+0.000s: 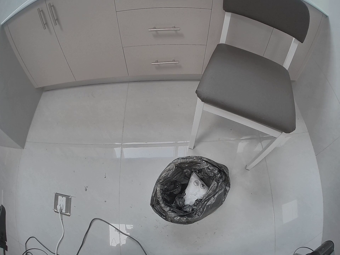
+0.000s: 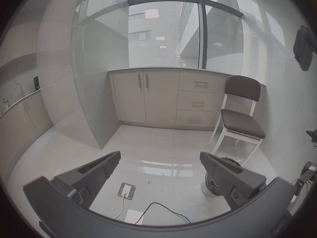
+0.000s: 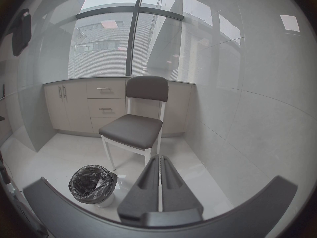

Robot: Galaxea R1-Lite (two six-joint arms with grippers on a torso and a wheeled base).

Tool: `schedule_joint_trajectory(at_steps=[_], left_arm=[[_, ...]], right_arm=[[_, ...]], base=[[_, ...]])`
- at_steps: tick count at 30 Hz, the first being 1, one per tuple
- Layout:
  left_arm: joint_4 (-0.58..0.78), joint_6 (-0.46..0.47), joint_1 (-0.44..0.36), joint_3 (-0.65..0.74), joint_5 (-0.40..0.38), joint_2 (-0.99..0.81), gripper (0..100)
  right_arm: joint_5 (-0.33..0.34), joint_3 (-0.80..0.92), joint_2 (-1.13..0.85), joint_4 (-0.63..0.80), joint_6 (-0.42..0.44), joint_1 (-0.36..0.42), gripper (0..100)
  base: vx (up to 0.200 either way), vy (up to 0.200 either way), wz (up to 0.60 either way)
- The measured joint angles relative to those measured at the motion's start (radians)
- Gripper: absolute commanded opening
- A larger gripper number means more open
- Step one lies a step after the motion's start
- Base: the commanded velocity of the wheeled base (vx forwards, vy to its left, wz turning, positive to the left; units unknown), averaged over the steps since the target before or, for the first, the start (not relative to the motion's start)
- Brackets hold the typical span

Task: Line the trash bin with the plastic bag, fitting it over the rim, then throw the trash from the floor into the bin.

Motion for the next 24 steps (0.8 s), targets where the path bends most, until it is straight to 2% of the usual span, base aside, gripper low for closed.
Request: schedule_joint_trajectory(at_steps=[6, 9, 14, 19, 24], left_arm=[[-0.018, 0.0, 0.005, 0.042, 0.0, -0.024, 100], [-0.074, 0.0, 0.005, 0.088, 0.001, -0.029, 100], [-0.254, 0.009, 0.005, 0.225, 0.017, -0.034, 100], [-0.345, 0.059, 0.005, 0.364, 0.03, -0.035, 100], [-0.401, 0.1, 0.005, 0.447, 0.045, -0.034, 100]], right_arm=[[0.057, 0.144, -0.033, -0.13, -0.008, -0.002, 0], [0.084, 0.242, -0.04, -0.173, -0.019, -0.002, 0], [0.134, 0.303, -0.045, -0.177, -0.02, -0.001, 0], [0.196, 0.313, -0.046, -0.147, 0.003, -0.001, 0], [0.226, 0.315, -0.046, -0.128, 0.024, -0.002, 0]], base=[[0.0, 0.0, 0.0], [0.0, 0.0, 0.0], [0.0, 0.0, 0.0], [0.0, 0.0, 0.0], [0.0, 0.0, 0.0]])
